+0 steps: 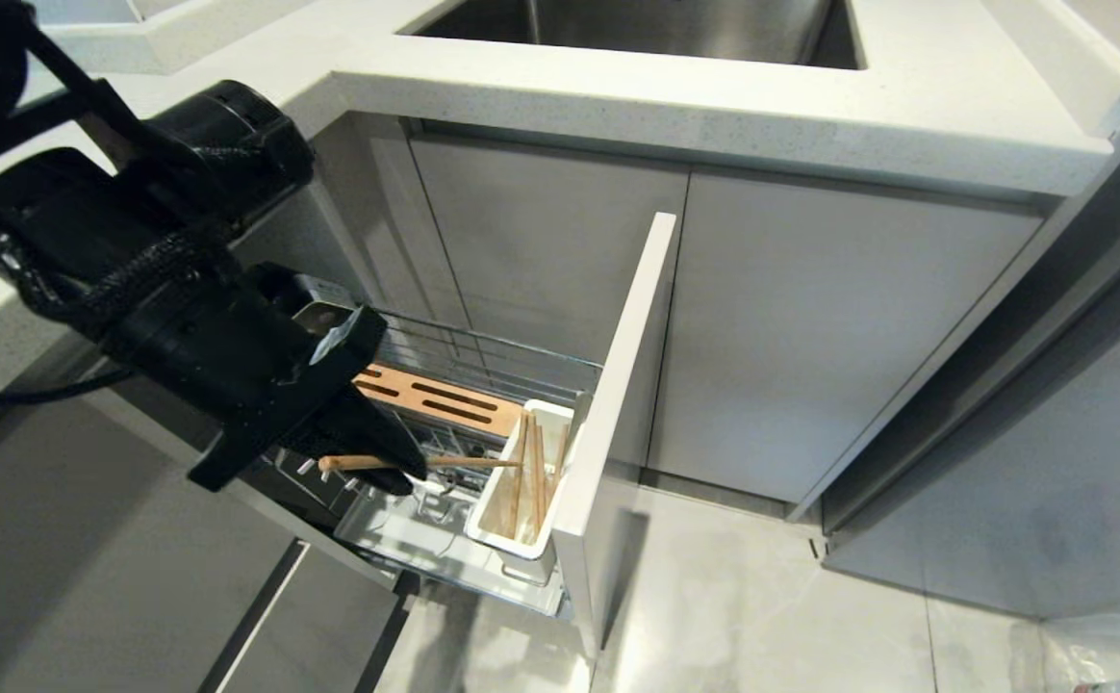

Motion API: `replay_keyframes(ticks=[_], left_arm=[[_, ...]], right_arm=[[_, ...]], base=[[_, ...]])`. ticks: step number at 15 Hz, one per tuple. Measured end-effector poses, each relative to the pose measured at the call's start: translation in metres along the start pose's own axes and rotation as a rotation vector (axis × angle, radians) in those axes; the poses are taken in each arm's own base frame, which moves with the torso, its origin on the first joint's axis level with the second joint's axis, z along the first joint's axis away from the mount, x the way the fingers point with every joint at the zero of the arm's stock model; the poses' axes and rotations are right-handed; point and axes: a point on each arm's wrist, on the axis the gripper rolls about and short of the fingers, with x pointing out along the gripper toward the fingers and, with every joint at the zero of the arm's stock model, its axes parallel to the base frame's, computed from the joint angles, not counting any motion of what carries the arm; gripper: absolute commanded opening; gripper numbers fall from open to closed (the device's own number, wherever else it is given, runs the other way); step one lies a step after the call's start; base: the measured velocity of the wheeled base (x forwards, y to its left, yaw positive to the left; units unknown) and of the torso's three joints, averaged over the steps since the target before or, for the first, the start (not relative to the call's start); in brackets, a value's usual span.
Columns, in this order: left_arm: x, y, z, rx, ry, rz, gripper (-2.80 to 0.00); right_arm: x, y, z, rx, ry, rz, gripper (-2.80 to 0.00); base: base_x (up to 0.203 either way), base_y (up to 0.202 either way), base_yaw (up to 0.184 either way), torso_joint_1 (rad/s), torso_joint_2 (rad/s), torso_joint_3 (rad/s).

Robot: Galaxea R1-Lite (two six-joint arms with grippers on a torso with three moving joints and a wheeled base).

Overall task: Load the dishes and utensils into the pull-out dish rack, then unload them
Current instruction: Take the chopsticks out of the cupboard

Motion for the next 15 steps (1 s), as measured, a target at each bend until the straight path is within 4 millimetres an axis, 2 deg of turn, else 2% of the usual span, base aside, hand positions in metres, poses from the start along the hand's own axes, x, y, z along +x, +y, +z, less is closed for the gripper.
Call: replay_keyframes(ticks=[4, 9, 12, 15], left_arm=[[-0.024, -0.001, -0.018, 0.038, -0.056, -0.054, -2.80], [-0.067, 0.000, -0.057, 0.127, -0.179, -0.185, -2.80], [-0.103, 0.006, -0.088, 0.205, -0.328, -0.302, -2.80], [-0.141, 0.018, -0.119, 0.268, -0.572, -0.389, -2.80]], right_arm=[[0.000, 0.000, 0.000, 0.000, 0.000, 0.000, -2.80], [0.000, 0.000, 0.000, 0.000, 0.000, 0.000, -2.80], [0.000, 0.000, 0.000, 0.000, 0.000, 0.000, -2.80], [0.000, 0.000, 0.000, 0.000, 0.000, 0.000, -2.80]], base=[[0.000, 0.000, 0.000, 0.000, 0.00, 0.000], [0.000, 0.000, 0.000, 0.000, 0.00, 0.000], [0.000, 0.000, 0.000, 0.000, 0.00, 0.000], [0.000, 0.000, 0.000, 0.000, 0.00, 0.000]])
